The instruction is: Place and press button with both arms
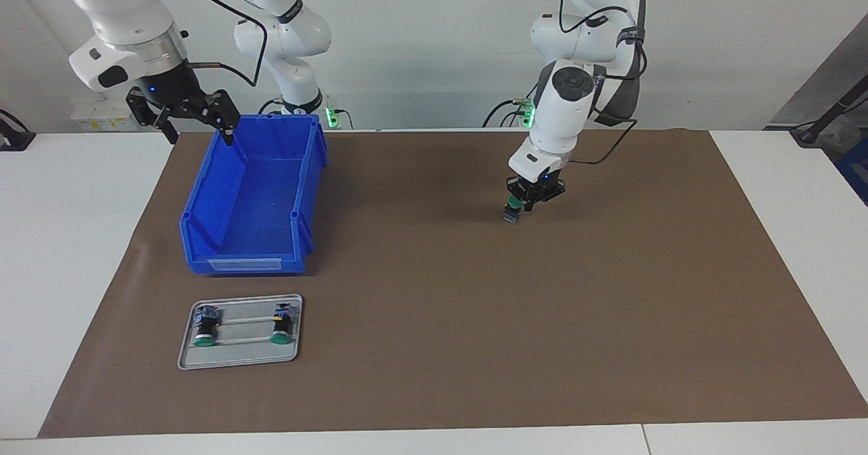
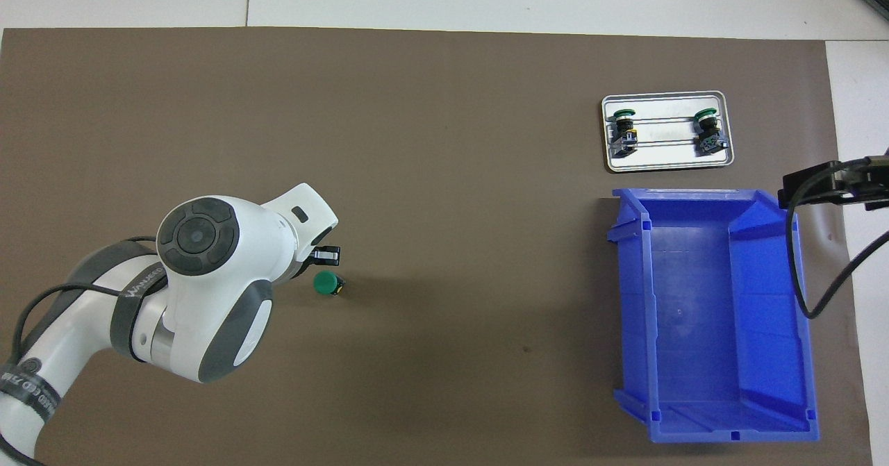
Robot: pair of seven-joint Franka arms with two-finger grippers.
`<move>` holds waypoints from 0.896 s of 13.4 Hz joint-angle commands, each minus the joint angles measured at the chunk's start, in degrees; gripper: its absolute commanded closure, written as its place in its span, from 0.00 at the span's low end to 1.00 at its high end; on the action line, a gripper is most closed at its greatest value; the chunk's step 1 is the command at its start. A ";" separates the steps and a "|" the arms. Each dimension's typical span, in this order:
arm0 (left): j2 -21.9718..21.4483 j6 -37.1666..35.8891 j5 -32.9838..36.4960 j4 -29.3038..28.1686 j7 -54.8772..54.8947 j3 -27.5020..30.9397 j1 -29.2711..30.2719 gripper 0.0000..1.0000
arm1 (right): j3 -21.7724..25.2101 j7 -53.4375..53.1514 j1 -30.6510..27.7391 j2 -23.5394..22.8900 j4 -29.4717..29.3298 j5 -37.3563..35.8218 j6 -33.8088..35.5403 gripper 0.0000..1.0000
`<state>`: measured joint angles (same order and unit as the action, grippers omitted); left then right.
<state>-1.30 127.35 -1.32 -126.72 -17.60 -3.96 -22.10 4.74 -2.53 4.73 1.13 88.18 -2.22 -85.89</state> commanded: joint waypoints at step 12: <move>-2.14 12.63 -2.81 -11.78 -0.24 0.80 -2.51 1.00 | -0.70 -0.37 -0.60 1.16 1.29 0.11 -0.59 0.00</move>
<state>-3.17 134.53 -3.50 -133.70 -18.00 -3.89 -23.65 4.74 -2.53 4.73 1.13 88.18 -2.22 -85.89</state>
